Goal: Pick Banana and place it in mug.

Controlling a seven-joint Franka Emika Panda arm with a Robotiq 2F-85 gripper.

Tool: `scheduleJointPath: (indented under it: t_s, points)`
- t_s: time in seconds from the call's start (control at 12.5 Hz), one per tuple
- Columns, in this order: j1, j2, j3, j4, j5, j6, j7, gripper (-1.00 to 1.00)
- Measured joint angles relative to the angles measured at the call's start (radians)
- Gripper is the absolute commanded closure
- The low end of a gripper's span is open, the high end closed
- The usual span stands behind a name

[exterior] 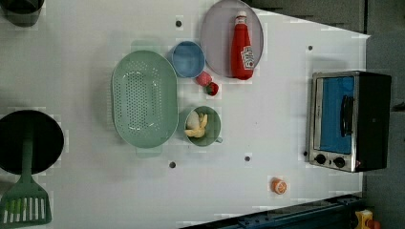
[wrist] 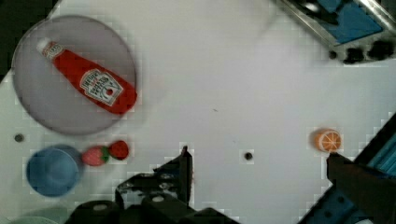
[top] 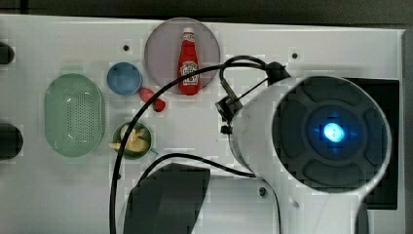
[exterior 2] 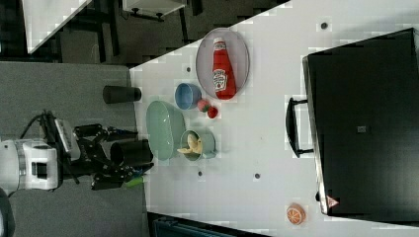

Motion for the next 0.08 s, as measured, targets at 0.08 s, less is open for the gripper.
scheduleJointPath:
  t_s: [0.08]
  points:
    - [0.004,0.004,0.000,-0.002,0.000,-0.009,-0.003,-1.00]
